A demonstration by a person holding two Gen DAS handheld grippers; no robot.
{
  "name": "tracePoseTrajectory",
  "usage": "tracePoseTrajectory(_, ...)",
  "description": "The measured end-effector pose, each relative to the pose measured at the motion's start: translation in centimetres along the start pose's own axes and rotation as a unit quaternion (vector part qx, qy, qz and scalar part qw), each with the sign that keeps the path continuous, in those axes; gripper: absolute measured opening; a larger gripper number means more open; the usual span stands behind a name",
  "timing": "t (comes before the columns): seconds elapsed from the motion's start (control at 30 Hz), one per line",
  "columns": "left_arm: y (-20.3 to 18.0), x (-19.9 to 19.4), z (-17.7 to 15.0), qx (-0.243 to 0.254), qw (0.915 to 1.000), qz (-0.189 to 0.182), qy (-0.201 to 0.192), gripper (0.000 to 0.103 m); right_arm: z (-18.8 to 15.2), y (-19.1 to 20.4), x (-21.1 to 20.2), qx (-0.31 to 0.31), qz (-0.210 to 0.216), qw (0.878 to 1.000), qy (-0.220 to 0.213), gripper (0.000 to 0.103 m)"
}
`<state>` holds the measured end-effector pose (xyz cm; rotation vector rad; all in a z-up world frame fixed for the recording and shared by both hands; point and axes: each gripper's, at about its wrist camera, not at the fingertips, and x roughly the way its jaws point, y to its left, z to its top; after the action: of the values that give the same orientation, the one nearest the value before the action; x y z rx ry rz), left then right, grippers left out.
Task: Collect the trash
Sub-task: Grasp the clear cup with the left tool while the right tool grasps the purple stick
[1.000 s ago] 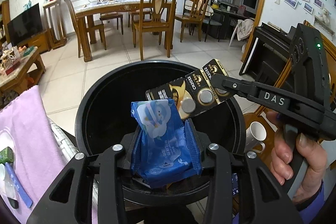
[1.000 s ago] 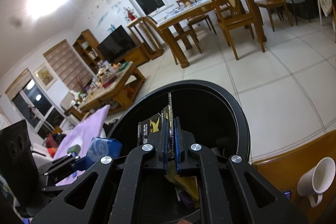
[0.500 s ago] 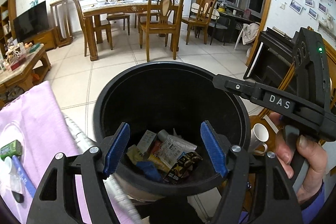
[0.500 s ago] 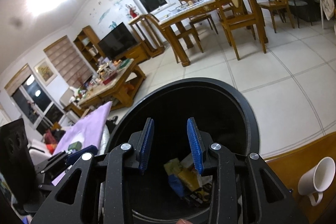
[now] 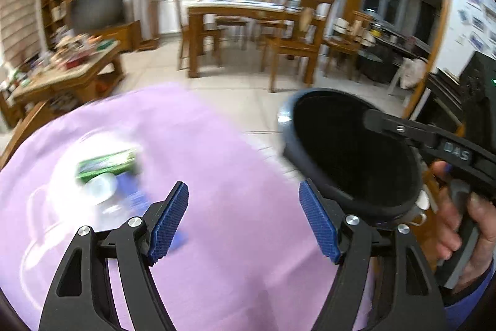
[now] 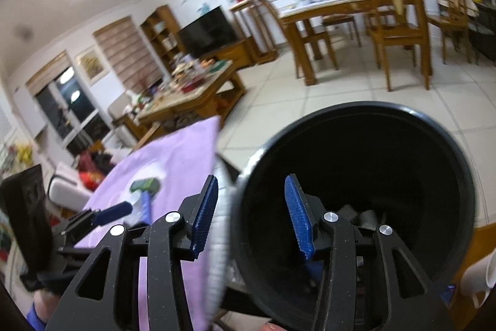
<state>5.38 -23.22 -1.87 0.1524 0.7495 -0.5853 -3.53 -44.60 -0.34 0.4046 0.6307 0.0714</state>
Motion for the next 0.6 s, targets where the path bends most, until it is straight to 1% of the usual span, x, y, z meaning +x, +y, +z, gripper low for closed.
tracePoseTrajectory(0.13,4.9,-0.4,-1.4,-0.032,0.9985,0.040,0.016,0.074,-0.2,4.5,2.9,-0.039,0.018,0.999,0.033,0.046)
tracePoseTrajectory(0.17,5.8,-0.4,-1.5,-0.038,0.9980,0.045,0.021,0.074,-0.4,5.6,3.7,-0.048,0.022,0.998,0.042,0.046)
tracePoseTrajectory(0.2,6.7,-0.3,-1.8,-0.044,0.9974,0.051,0.027,0.074,-0.4,5.6,3.7,-0.048,0.022,0.998,0.042,0.046)
tracePoseTrajectory(0.23,7.8,-0.1,-2.2,-0.050,0.9965,0.057,0.037,0.074,-0.7,6.7,4.3,-0.056,0.025,0.997,0.049,0.046)
tracePoseTrajectory(0.27,8.6,0.2,-2.5,-0.052,0.9958,0.061,0.044,0.074,-0.8,7.8,5.0,-0.064,0.028,0.996,0.056,0.046)
tracePoseTrajectory(0.3,9.1,0.5,-2.6,-0.054,0.9952,0.063,0.051,0.074,-1.4,9.9,6.7,-0.081,0.033,0.993,0.074,0.046)
tracePoseTrajectory(0.37,9.8,1.1,-2.9,-0.056,0.9947,0.060,0.062,0.073,-1.8,11.5,8.3,-0.093,0.035,0.991,0.088,0.046)
tracePoseTrajectory(0.43,10.2,1.6,-3.1,-0.055,0.9950,0.053,0.064,0.058,-2.5,12.8,9.6,-0.102,0.036,0.989,0.102,0.046)
tracePoseTrajectory(0.5,10.2,1.5,-3.0,-0.039,0.9958,0.060,0.057,0.038,-2.7,13.6,10.7,-0.110,0.035,0.987,0.114,0.046)
tracePoseTrajectory(0.53,10.2,1.5,-3.1,-0.036,0.9962,0.056,0.057,0.038,-2.7,13.6,10.7,-0.110,0.035,0.987,0.114,0.046)
tracePoseTrajectory(0.6,10.1,1.3,-3.3,-0.042,0.9966,0.046,0.054,0.038,-3.2,15.1,12.4,-0.125,0.029,0.983,0.133,0.046)
